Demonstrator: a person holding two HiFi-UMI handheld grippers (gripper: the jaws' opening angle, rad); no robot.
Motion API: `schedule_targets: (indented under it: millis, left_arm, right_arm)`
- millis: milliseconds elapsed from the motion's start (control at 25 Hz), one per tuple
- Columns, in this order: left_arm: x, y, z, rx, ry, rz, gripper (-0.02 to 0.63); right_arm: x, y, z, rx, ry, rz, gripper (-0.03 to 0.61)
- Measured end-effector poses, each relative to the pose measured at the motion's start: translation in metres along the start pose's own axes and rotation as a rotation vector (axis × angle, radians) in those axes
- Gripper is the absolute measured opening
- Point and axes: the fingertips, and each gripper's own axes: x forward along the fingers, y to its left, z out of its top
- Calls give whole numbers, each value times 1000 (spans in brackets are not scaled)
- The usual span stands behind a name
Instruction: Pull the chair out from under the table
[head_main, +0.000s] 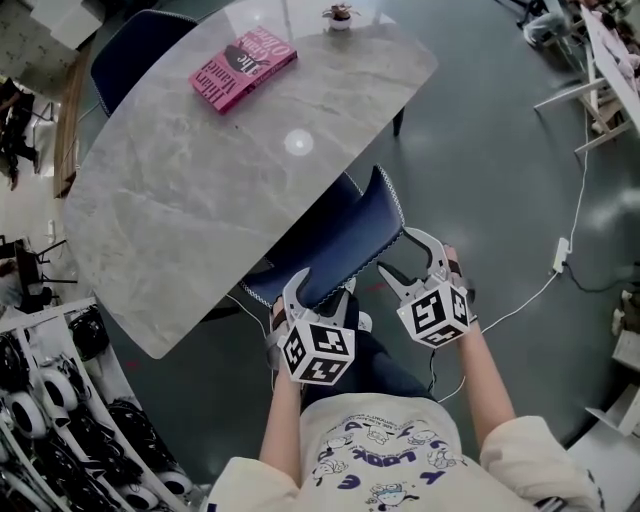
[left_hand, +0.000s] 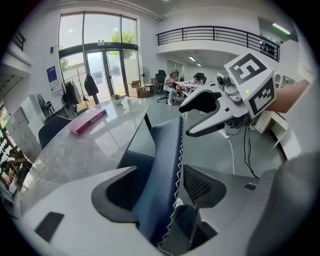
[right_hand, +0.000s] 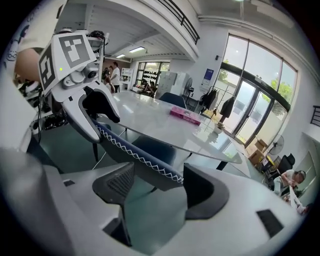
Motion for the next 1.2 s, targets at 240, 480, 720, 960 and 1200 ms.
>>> schedule_targets:
  millis: [240,480,720,960,1200]
  left_arm:
    - [16,2,-6,37,46,-28,302]
    - [26,-5,-12,36,73,-98,246]
    - [30,-12,-14,62,95,-163,172]
    - [30,-13,-16,78,105,-192,152]
    - [30,-16,-16,86,108,-192,137]
  right_arm:
    - [19,8,6,-158,8,65,314]
    - [29,16,11,-294,27,144,313]
    - [40,32,3,-459,85,246,287]
    - [49,38,7,-612,109,300,245]
    - [47,46,4,-748,118,352,178]
